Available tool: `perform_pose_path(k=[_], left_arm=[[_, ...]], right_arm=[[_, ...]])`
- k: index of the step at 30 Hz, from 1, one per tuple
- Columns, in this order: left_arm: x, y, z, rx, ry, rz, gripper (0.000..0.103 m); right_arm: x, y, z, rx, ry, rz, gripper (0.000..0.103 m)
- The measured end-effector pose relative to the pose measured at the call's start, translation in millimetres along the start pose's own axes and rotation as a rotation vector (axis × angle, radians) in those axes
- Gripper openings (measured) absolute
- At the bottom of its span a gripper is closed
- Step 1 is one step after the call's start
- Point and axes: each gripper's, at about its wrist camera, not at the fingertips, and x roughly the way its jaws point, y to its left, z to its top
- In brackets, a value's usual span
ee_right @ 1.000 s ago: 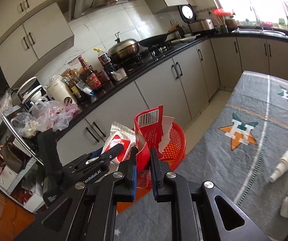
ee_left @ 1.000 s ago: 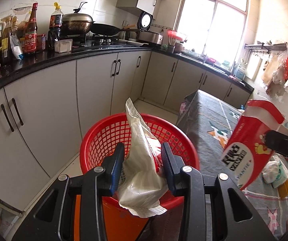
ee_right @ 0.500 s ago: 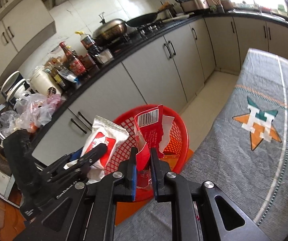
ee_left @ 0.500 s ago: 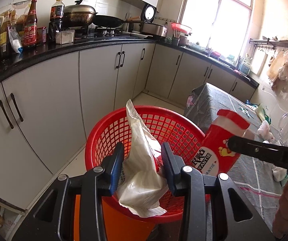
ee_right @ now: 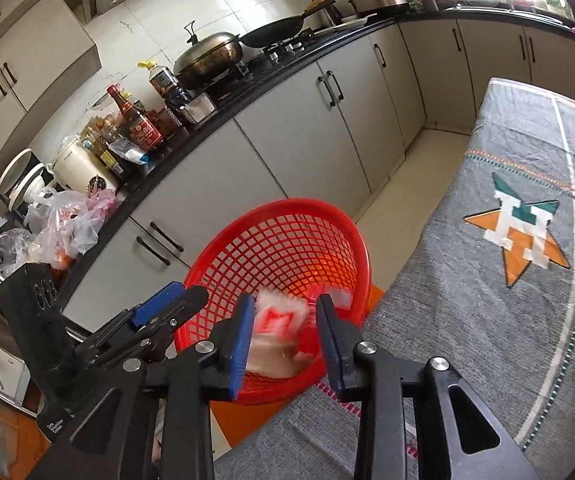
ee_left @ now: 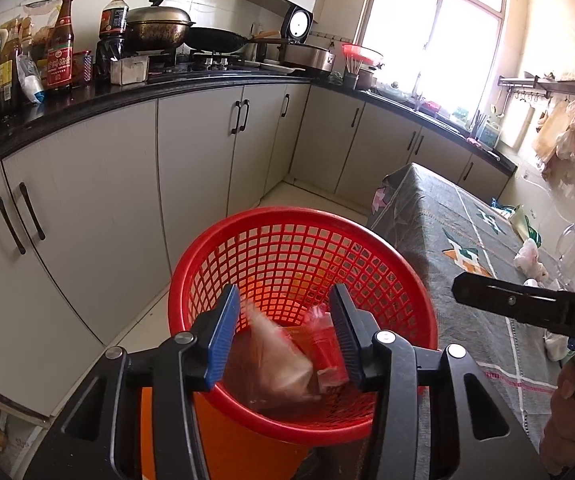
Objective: Collect trash
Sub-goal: 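Open both grippers to drop the white bag and red bag into the basket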
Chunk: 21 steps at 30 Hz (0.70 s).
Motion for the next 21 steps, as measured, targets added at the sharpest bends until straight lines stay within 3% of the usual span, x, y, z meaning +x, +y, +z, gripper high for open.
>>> perform_pose_path(k=[8,21], left_arm=[[-24.0,-12.9,-4.6,0.008,-0.038,-0.020,0.049],[-48.1,-64.3,-30.7,0.068,-0.036,-0.100,0.055]], right_arm=[[-36.4,-2.8,-3.9,-0.005,-0.071,-0.014,0.035],[-77.3,-22.6,-34.6,0.032,-0.096,-0.012,0.040]])
